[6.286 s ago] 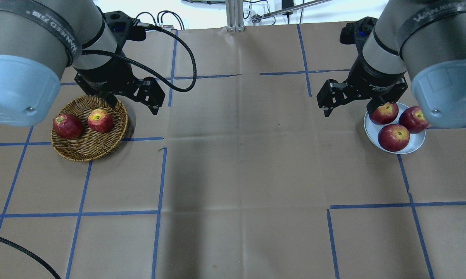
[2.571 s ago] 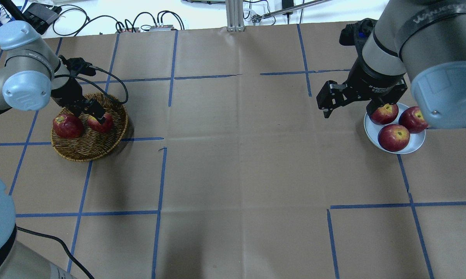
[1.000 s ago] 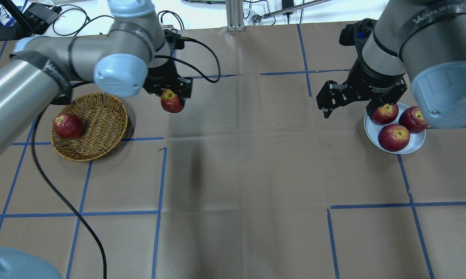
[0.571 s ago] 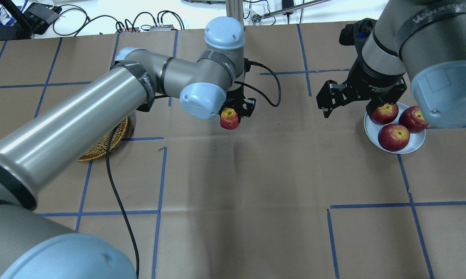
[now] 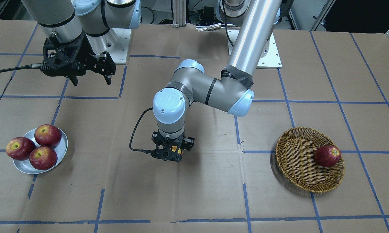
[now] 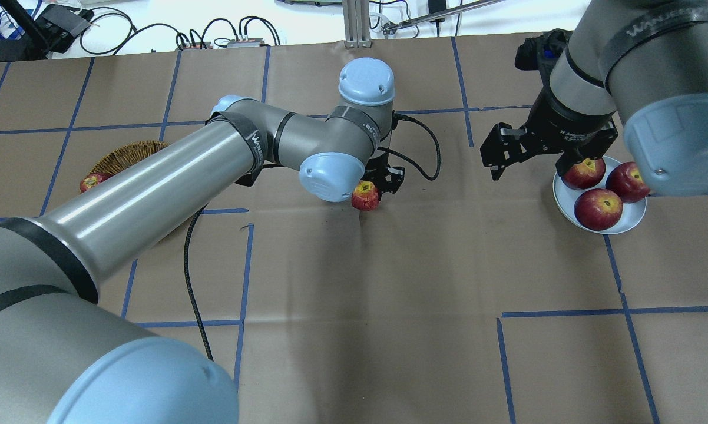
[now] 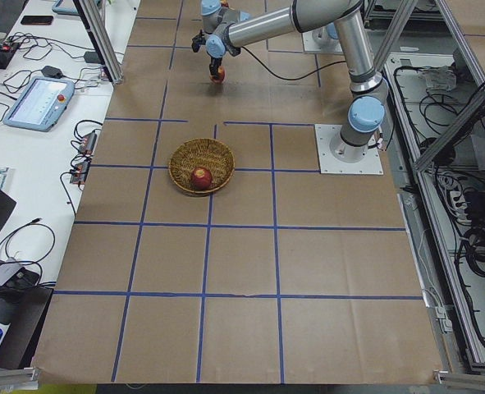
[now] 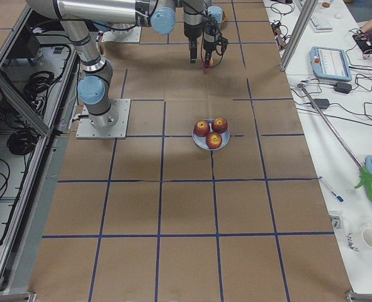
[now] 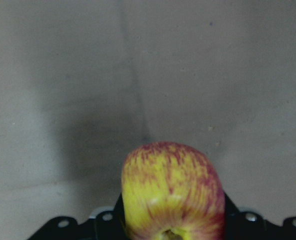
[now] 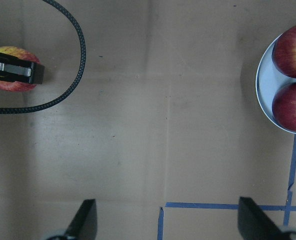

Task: Transfer apple from basket to plate
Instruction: 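Lift the yellow-red apple with the left gripper and carry it toward the table center, then set the apple down on the table and open the left gripper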

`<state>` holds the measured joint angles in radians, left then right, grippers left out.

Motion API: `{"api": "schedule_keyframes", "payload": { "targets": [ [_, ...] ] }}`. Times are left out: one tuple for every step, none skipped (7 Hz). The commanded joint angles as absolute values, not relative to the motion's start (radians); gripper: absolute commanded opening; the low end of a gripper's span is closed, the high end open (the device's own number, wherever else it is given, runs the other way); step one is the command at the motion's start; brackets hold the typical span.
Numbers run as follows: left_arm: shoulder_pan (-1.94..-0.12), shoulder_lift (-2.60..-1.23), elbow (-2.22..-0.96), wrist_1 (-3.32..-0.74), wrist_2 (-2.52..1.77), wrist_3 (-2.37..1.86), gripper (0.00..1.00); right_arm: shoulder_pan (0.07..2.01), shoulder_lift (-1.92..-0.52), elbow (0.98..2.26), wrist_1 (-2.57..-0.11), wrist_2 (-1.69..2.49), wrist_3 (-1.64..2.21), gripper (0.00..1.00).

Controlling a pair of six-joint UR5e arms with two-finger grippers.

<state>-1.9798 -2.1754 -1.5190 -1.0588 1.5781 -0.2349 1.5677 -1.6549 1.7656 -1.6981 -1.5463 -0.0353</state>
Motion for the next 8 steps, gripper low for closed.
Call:
{"api": "schedule_keyframes", "payload": {
  "targets": [
    [-1.977, -2.174, -1.519, -1.052, 1.572, -0.249, 0.99, 1.568, -1.655, 1.766, -1.698, -1.546, -0.035, 1.00],
    [-1.977, -2.169, -1.519, -1.052, 1.574, -0.245, 0.99, 1.568, -1.654, 1.764, -1.698, -1.546, -0.035, 1.00],
    [-1.974, -2.145, -1.511, -1.078, 1.583, -0.232, 0.99, 1.568, -1.654, 1.764, -1.698, -1.546, -0.035, 1.00],
    [-1.917, -2.046, -1.485, -1.214, 1.586, -0.200, 0.99, 1.568, -1.654, 1.766, -1.698, -1.546, -0.035, 1.00],
    [-1.832, -1.923, -1.486, -1.362, 1.586, -0.073, 0.99, 1.568, -1.654, 1.766, -1.698, -1.546, -0.035, 1.00],
    [-1.737, -1.795, -1.489, -1.499, 1.588, 0.065, 0.99, 1.568, -1.654, 1.764, -1.698, -1.545, -0.035, 1.00],
    [-1.638, -1.676, -1.488, -1.637, 1.585, 0.177, 0.99, 1.568, -1.654, 1.764, -1.698, -1.543, -0.035, 1.00],
    [-1.567, -1.599, -1.491, -1.728, 1.588, 0.261, 0.99, 1.571, -1.655, 1.763, -1.700, -1.545, -0.034, 1.00]
  ]
}}
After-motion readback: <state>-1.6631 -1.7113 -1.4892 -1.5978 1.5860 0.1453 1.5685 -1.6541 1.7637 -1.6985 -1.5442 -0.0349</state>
